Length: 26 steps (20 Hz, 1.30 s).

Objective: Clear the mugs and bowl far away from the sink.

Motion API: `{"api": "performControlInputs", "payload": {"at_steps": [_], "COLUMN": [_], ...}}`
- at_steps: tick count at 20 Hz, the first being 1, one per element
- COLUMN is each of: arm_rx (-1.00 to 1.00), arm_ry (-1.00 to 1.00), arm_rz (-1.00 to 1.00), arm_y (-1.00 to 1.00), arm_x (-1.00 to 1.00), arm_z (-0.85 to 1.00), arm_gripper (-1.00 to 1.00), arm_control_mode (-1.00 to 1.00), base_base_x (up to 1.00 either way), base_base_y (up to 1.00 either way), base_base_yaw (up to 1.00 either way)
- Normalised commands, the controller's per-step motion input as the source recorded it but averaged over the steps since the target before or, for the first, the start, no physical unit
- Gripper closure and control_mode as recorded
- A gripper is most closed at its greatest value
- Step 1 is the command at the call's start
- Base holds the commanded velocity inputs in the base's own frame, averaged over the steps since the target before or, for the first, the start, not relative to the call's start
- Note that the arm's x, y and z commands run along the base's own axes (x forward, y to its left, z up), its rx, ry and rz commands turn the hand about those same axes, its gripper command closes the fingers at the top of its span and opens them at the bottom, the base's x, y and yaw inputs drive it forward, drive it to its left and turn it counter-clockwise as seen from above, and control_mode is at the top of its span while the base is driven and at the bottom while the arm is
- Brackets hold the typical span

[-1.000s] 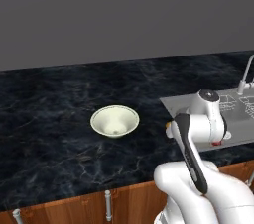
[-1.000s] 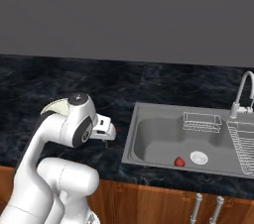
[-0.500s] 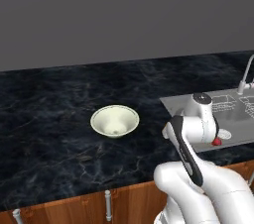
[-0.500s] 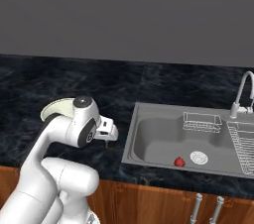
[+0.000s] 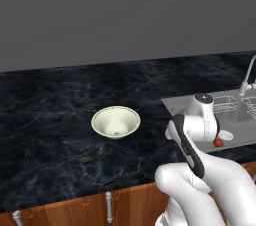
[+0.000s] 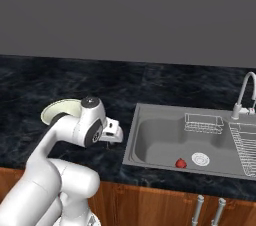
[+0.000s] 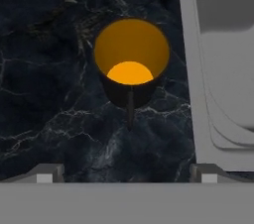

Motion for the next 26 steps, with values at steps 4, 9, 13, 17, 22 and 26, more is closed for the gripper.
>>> {"api": "performControlInputs", "payload": {"at_steps": [4, 9, 13, 17, 22, 26], "arm_rx": [0.00, 0.00, 0.00, 0.00, 0.00, 0.01], "arm_ry": [0.00, 0.00, 0.00, 0.00, 0.00, 0.00], "arm_rz": [0.00, 0.00, 0.00, 0.00, 0.00, 0.00], "arm_y": [0.00, 0.00, 0.00, 0.00, 0.00, 0.00], "arm_x": [0.04, 0.10, 0.15, 0.21, 0.10, 0.04], "arm_z": [-0.31, -0.37, -0.24, -0.28, -0.34, -0.40], "arm_gripper": [-1.00, -1.00, -1.00, -1.00, -1.00, -1.00], "arm_control_mode": [-1.00, -1.00, -1.00, -1.00, -1.00, -1.00], "base_base_x": [0.00, 0.00, 0.00, 0.00, 0.00, 0.00], "base_base_y": [0.00, 0.00, 0.00, 0.00, 0.00, 0.00], "base_base_yaw": [0.00, 0.00, 0.00, 0.00, 0.00, 0.00]}}
